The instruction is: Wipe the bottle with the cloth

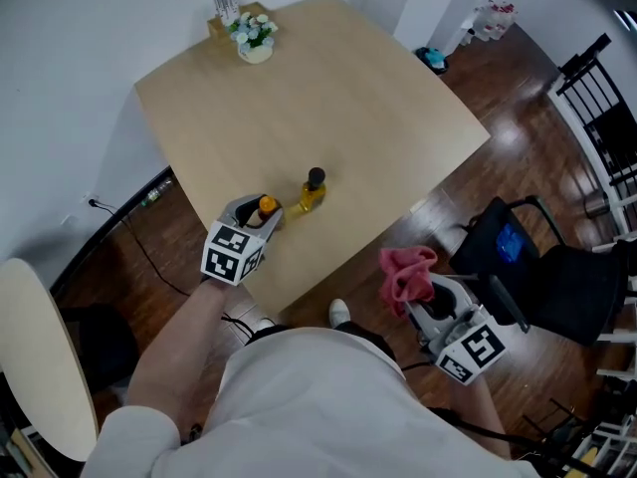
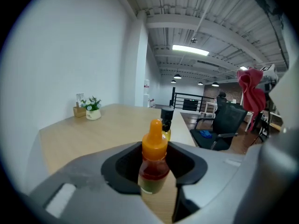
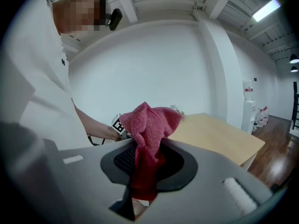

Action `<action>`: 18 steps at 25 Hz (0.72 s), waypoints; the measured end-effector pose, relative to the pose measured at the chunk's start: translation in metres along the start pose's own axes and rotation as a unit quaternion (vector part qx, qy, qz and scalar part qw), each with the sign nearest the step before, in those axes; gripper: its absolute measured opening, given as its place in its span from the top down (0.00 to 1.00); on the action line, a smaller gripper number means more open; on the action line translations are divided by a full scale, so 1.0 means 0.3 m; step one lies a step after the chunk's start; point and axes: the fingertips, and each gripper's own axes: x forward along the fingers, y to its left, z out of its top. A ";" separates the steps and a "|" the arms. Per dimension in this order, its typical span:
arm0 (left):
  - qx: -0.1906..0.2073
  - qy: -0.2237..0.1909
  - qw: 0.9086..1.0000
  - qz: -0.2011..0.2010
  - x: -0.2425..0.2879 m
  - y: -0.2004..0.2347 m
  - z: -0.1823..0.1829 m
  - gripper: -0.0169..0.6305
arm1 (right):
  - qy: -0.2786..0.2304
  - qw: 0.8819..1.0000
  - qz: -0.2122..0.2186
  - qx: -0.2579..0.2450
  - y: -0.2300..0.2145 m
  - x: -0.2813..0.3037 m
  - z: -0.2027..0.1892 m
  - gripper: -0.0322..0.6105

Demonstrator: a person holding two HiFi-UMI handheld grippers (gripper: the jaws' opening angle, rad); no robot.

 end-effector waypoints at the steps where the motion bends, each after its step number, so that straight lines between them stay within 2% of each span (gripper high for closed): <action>1: -0.001 -0.006 1.000 -0.007 -0.031 -0.018 0.026 0.73 | -0.003 1.000 0.009 -0.004 0.006 0.015 0.012 0.81; 5: 0.009 -0.035 0.999 -0.034 -0.182 -0.099 0.159 0.73 | -0.029 0.997 0.059 -0.028 0.045 0.095 0.110 0.81; 9: 0.031 -0.054 0.997 -0.054 -0.318 -0.194 0.271 0.73 | -0.055 0.988 0.127 -0.065 0.113 0.200 0.220 0.81; 14: 0.039 -0.059 0.995 -0.067 -0.419 -0.298 0.340 0.73 | -0.095 0.965 0.218 -0.114 0.247 0.297 0.368 0.81; 18: 0.035 -0.062 0.995 -0.066 -0.478 -0.370 0.353 0.73 | -0.098 0.946 0.278 -0.133 0.343 0.334 0.392 0.81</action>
